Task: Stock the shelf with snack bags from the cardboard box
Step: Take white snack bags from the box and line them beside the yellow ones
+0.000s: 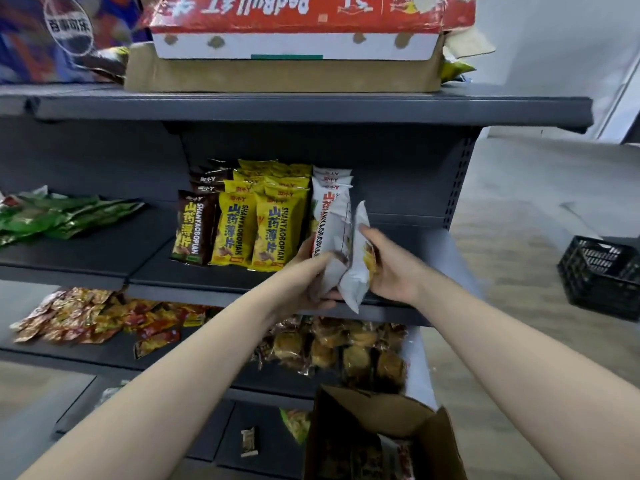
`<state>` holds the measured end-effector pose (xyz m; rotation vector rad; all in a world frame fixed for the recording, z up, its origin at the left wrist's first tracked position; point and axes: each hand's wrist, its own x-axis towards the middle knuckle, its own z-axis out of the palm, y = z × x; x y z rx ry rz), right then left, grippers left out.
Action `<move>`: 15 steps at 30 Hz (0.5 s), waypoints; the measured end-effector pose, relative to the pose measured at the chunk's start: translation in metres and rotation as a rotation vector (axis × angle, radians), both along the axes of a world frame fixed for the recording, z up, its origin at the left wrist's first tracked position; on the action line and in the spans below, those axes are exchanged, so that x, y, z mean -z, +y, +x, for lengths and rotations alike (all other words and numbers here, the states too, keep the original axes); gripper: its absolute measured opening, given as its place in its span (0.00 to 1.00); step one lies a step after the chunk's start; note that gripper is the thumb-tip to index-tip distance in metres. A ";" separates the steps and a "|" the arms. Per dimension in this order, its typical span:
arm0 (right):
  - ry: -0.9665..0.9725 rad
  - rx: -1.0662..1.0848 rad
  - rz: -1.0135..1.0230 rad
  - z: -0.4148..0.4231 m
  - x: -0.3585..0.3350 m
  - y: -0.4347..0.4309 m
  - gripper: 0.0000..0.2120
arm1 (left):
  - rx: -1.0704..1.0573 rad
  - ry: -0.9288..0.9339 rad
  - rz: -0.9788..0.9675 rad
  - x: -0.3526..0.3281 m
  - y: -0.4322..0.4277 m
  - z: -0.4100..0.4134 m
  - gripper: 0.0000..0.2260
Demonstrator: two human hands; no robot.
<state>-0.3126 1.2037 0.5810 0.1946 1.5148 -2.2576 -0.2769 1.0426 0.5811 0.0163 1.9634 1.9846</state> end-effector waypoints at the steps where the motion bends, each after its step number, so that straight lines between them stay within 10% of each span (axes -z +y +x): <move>1: 0.008 -0.028 0.041 -0.003 0.002 -0.002 0.22 | 0.005 -0.021 0.027 0.004 -0.002 -0.007 0.26; 15: 0.147 0.351 0.254 -0.085 0.026 -0.021 0.39 | -0.101 0.556 -0.291 0.049 -0.014 -0.108 0.43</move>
